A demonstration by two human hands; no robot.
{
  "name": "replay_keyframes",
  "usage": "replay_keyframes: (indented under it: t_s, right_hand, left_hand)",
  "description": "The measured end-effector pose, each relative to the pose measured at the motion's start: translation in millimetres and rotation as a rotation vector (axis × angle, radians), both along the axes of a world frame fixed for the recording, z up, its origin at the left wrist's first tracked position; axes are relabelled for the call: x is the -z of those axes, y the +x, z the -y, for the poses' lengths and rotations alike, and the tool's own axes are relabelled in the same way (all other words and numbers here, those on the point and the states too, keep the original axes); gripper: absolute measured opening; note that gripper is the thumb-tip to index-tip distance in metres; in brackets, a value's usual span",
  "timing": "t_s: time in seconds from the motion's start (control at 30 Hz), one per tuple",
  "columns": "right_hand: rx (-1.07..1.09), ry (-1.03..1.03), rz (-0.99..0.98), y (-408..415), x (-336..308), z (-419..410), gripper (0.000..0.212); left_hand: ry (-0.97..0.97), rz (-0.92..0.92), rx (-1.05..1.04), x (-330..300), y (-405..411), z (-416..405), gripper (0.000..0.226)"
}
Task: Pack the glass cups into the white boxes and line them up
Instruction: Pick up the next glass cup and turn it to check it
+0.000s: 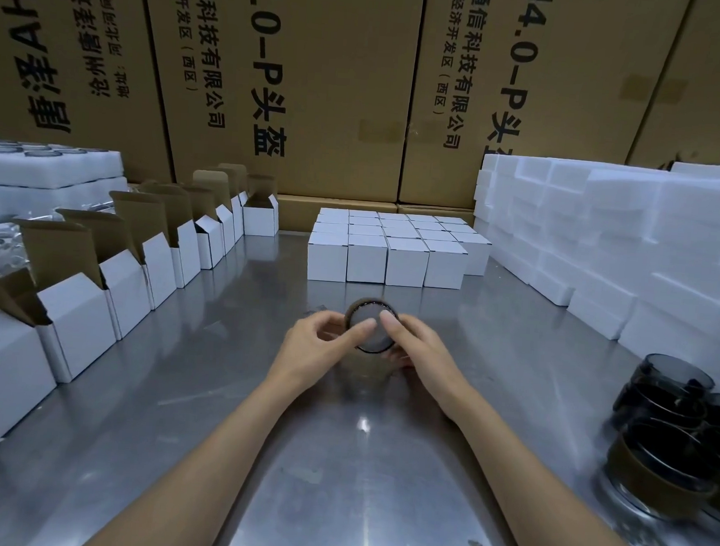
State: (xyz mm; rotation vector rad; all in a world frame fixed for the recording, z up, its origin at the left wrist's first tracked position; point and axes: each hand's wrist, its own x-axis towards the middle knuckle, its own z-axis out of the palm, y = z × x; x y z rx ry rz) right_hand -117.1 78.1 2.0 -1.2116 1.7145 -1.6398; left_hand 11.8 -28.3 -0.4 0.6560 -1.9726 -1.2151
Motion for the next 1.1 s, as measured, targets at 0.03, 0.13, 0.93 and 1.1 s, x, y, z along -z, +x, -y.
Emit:
replay_keyframes:
  t_s: [0.03,0.13,0.93,1.1]
  right_hand:
    - [-0.005,0.036,-0.013,0,0,0,0.061]
    - [0.005,0.115,-0.026,-1,0,-1,0.078]
    - [-0.137,-0.030,-0.039,-6,-2,-7,0.057]
    - [-0.070,-0.026,-0.095,-4,1,-4,0.062]
  left_hand:
    - [0.007,0.030,-0.025,-1,1,0,0.068]
    - [0.023,0.104,-0.040,-2,1,0,0.084]
    - [-0.067,-0.061,0.144,3,6,12,0.063]
    - [-0.319,0.010,0.091,1,7,7,0.077]
